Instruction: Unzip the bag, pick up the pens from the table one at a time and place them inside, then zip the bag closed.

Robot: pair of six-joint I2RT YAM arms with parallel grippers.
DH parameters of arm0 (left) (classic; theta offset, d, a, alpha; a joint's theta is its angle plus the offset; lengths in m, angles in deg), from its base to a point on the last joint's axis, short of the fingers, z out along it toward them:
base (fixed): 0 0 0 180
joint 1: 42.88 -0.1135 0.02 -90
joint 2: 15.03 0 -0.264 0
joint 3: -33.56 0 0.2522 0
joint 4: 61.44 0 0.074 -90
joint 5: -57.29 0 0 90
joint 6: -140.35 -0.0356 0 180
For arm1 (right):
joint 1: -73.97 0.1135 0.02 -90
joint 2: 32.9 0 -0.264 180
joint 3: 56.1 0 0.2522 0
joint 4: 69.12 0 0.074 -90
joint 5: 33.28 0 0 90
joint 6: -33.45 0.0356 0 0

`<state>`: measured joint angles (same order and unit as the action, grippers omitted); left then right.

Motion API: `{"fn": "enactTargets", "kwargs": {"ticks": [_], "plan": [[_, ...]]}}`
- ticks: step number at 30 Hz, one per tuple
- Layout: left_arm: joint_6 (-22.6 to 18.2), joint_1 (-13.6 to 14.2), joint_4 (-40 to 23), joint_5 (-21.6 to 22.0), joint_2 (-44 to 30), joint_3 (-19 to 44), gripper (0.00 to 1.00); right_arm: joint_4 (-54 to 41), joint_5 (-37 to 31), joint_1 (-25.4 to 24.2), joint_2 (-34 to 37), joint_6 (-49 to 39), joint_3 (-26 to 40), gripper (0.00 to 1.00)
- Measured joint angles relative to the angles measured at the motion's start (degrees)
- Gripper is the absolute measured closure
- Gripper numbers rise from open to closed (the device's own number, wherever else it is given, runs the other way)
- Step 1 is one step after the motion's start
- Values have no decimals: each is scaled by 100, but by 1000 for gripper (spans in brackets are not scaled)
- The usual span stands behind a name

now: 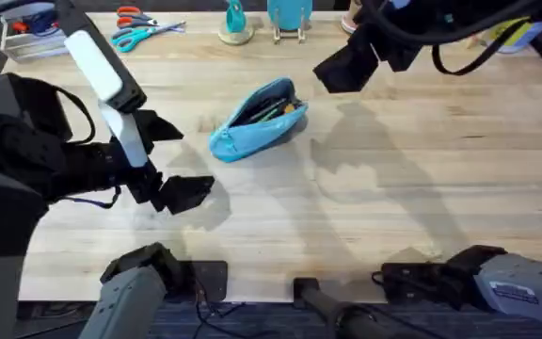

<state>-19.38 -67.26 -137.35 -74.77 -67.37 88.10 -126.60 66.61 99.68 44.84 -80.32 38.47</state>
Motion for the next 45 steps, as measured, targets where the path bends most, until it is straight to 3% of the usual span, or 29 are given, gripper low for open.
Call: {"fn": "enactTargets", "kwargs": {"ticks": [9, 16, 26, 37, 45], "plan": [[-17, 0, -137, 675, -2, 0, 7, 0, 0, 2, 0, 2, 0, 3], [-17, 0, -236, 850, 0, 0, 7, -236, 20, 2, 0, 195, 0, 3], [-17, 0, -238, 887, 0, 0, 7, -254, 622, 360, 0, 1394, 0, 3], [-17, 0, -238, 889, -1, 0, 7, -307, 756, 1034, 0, 3455, -6, 5], [-17, 0, -238, 889, 0, 0, 7, -302, 820, 1399, 0, 4124, -414, 5]]}}
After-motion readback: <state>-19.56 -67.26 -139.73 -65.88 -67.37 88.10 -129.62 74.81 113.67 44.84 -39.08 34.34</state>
